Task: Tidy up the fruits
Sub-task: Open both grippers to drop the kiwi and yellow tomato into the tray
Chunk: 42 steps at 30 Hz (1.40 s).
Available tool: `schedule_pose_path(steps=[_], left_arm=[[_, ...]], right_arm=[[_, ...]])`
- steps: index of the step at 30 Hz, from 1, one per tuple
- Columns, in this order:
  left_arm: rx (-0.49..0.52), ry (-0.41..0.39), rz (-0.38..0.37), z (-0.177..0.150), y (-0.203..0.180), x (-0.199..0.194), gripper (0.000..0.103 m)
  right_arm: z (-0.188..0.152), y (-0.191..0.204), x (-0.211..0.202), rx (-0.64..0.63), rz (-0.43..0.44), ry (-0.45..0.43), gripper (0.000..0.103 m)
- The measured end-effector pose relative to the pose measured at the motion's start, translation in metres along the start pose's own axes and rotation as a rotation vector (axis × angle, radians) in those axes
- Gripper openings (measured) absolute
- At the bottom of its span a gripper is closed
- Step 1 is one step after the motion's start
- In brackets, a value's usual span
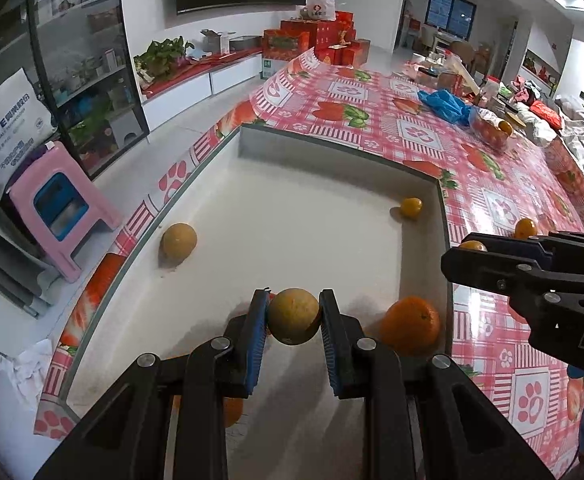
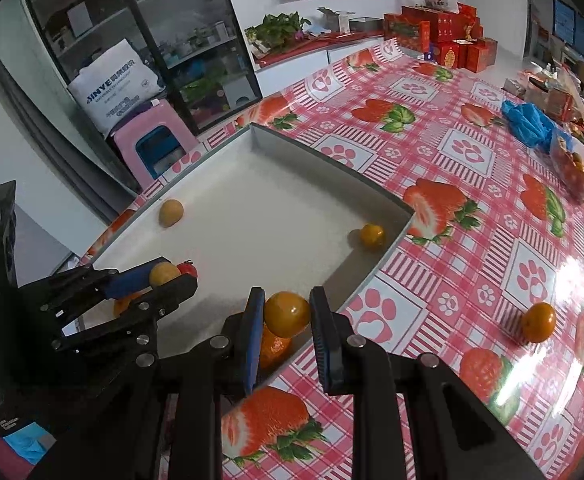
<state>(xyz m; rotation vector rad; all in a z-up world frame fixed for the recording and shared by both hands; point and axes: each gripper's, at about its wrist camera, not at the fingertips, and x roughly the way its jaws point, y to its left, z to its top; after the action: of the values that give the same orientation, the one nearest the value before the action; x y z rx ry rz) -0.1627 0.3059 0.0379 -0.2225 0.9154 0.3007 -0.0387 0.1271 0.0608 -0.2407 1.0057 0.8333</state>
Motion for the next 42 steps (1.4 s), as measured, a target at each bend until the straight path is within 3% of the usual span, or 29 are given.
schedule_pose_path(steps=[32, 34, 37, 39, 42], left_arm=[[0.002, 0.006, 0.047, 0.005, 0.003, 0.014, 0.027], [0.008, 0.006, 0.053, 0.005, 0.003, 0.014, 0.027], [0.012, 0.015, 0.071, 0.004, 0.003, 0.017, 0.027], [0.01, 0.022, 0.079, 0.003, 0.004, 0.018, 0.028], [-0.02, 0.035, 0.098, 0.002, 0.011, 0.018, 0.053]], right_arm=[[0.005, 0.003, 0.048, -0.02, -0.026, 0.099, 0.026], [0.005, 0.004, 0.046, -0.021, -0.026, 0.095, 0.032], [0.007, 0.008, 0.043, -0.032, -0.023, 0.083, 0.053], [0.007, 0.01, 0.041, -0.043, -0.048, 0.075, 0.055], [0.008, 0.005, 0.036, -0.023, -0.038, 0.068, 0.056]])
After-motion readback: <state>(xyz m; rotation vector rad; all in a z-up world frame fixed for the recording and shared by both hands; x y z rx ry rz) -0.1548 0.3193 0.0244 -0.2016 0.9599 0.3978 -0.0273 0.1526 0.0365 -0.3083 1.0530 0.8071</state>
